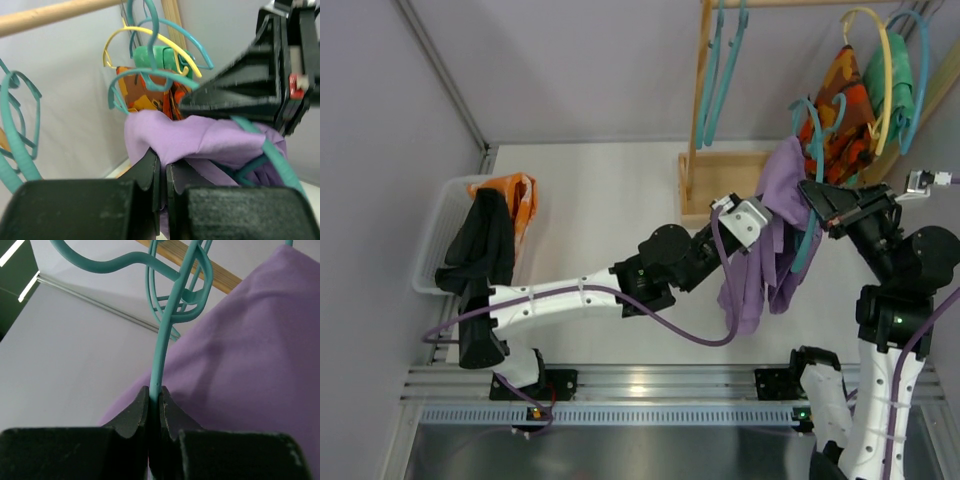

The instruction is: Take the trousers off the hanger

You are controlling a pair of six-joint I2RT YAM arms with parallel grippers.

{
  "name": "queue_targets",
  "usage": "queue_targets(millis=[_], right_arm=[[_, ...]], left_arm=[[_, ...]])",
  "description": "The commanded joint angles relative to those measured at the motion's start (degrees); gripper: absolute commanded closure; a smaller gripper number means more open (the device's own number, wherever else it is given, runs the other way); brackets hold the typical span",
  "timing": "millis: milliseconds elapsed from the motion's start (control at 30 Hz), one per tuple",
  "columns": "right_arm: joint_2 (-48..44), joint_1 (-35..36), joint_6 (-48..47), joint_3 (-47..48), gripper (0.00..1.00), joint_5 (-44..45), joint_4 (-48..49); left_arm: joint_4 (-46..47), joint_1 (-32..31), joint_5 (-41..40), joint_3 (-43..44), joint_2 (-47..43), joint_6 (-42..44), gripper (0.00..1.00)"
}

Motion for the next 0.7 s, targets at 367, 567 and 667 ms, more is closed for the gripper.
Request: queue_targets(millis=[367,567,667], right_arm=[[-3.8,-0.7,-16.1,-9.8,1.0,7.1,-6.3],[-4.4,-0.7,-19.5,-12.2,1.0,9.0,-8.0],[-4.5,-0.8,-20.6,-12.6,1.0,9.3,-8.5]], left_arm=[[5.2,0.0,-1.3,21.4,-4.6,9.1,1.0],[5.2,0.1,-1.3,26.7,-4.3,12.4,1.0],[5.2,0.0,-0.9,28.4,-5.1,14.3,1.0]])
